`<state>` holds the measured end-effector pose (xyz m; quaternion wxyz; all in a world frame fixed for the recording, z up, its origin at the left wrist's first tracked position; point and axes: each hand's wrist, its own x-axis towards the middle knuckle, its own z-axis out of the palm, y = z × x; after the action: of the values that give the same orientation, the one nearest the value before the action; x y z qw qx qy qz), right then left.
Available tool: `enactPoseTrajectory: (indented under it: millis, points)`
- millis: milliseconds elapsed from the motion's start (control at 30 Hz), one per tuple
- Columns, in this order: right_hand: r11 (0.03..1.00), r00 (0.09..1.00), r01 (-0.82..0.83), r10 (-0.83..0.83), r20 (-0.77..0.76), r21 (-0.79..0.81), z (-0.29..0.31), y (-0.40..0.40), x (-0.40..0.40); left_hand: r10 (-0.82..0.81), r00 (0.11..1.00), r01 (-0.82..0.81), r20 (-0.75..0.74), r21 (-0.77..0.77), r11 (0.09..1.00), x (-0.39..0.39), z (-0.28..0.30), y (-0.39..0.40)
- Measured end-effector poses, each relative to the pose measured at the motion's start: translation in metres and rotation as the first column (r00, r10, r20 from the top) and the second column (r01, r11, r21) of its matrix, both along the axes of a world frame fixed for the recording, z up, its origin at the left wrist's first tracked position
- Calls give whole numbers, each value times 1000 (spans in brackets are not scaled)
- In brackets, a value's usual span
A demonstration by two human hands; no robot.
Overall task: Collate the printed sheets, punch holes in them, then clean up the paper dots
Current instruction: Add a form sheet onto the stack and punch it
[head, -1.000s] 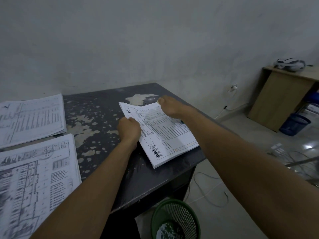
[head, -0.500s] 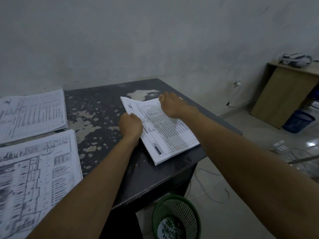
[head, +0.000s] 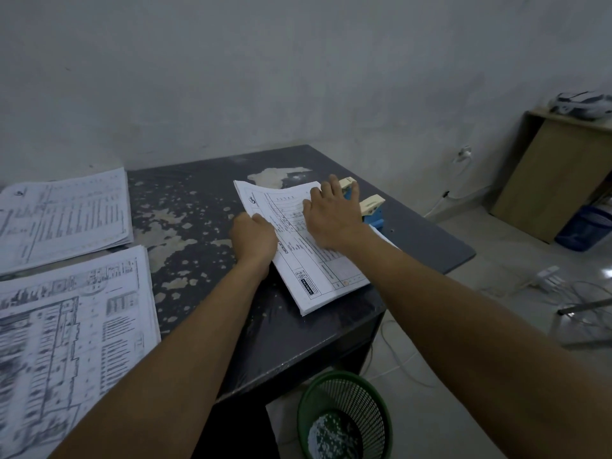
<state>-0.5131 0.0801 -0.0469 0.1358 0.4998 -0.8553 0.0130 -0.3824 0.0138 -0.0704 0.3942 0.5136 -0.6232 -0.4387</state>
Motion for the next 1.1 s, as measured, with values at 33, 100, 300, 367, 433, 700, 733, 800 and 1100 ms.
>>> enactPoseTrajectory:
  millis: [33,100,300,367,433,700,733,800,1100]
  points:
    - [1000,1000,-2,2,14,-4,-1,-1,-1,0,1000,0,0,0,1000,0,0,0]
    - [1000,1000,-8,9,17,-15,-1,-2,-4,-3,1000,3,4,-7,1000,-2,0,0]
    - [1000,995,-8,8,96,1,8,-3,-4,6,999,-5,39,-18,1000,-2,2,1]
    - [1000,986,-19,18,167,1,18,-1,-6,8,999,-7,47,-19,1000,-1,3,2]
    - [1000,971,-13,18,240,-22,30,2,-5,3,998,-1,64,-32,999,0,5,4]
    - [983,913,-15,89,399,-185,71,9,-3,4,1000,-6,31,50,999,3,12,9]
    - [985,931,-32,91,355,-170,74,9,-2,5,1000,-6,11,75,997,3,13,9]
    - [991,959,-42,74,273,-124,80,7,2,3,1000,0,-22,110,994,4,15,8]
    - [999,972,24,-18,233,-23,92,-4,1,10,1000,-10,3,-7,1000,27,30,-14]
